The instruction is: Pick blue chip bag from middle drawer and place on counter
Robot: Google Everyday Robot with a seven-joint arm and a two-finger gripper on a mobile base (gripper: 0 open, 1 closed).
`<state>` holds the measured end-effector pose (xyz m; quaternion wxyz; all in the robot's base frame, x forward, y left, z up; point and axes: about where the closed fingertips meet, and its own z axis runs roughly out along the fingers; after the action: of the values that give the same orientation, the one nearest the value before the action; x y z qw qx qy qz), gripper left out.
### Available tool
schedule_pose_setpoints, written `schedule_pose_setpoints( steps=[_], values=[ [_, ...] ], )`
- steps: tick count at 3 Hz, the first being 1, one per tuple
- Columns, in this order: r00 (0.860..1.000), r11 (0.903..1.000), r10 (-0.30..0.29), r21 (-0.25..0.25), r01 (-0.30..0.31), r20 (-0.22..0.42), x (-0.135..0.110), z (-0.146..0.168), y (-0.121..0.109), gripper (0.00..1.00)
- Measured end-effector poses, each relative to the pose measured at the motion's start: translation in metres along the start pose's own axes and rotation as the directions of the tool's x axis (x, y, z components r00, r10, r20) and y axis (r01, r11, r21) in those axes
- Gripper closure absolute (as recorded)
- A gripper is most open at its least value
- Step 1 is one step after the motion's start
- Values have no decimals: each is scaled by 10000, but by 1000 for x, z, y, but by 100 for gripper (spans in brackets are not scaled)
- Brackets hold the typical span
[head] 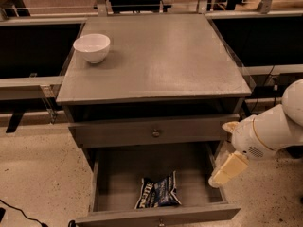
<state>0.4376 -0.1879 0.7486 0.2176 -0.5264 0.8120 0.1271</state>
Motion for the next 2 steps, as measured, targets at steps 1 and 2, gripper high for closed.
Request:
schedule_pose_setpoints(
  steps=[1, 2],
  values=[
    [9996, 9984, 212, -536, -202, 171, 1, 27, -2, 0],
    [9914, 9858, 976, -1450, -843, 871, 15, 95, 2, 0]
  ],
)
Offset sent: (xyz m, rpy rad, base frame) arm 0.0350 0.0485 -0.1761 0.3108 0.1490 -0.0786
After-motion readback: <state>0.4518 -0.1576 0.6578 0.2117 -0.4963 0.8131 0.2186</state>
